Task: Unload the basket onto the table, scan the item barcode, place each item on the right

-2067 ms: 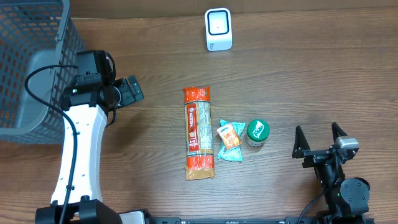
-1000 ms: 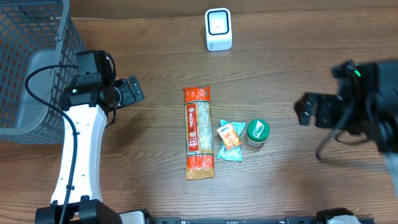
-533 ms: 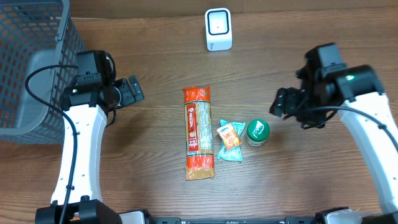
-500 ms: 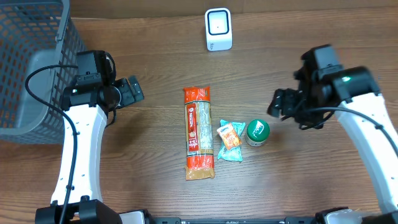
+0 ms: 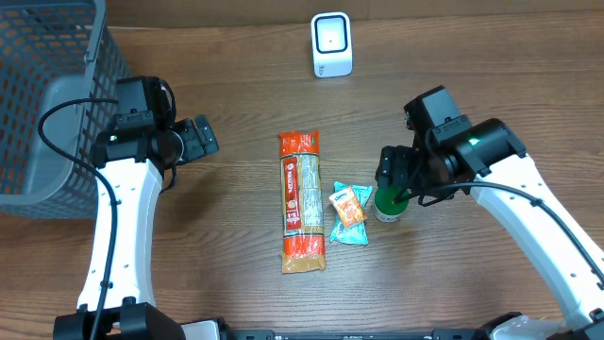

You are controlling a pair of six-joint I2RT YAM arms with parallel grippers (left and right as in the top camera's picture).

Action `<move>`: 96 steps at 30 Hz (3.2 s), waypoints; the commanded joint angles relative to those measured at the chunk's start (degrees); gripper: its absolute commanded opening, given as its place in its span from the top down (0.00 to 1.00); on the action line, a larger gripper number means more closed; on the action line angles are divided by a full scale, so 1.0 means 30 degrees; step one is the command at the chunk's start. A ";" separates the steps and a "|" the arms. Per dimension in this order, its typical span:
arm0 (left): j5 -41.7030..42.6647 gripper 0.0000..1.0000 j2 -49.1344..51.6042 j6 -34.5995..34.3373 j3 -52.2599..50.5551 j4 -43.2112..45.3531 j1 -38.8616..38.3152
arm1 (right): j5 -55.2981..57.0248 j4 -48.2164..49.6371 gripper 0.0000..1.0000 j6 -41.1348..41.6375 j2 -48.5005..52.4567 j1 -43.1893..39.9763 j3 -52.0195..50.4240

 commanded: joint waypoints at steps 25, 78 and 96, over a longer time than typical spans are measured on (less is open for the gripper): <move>0.0073 0.00 0.0000 0.0226 0.0087 0.0015 -0.0022 | 0.3468 0.2885 0.44 -0.3045 -0.0073 0.4830 0.0000; 0.0073 0.00 0.0000 0.0226 0.0087 0.0015 -0.0022 | -0.0758 0.4838 0.69 -0.7417 0.5435 0.4830 -0.1399; 0.0073 0.00 0.0000 0.0219 0.0087 0.0015 -0.0022 | -0.0495 0.4736 0.31 -0.7417 0.5435 0.4830 -0.1399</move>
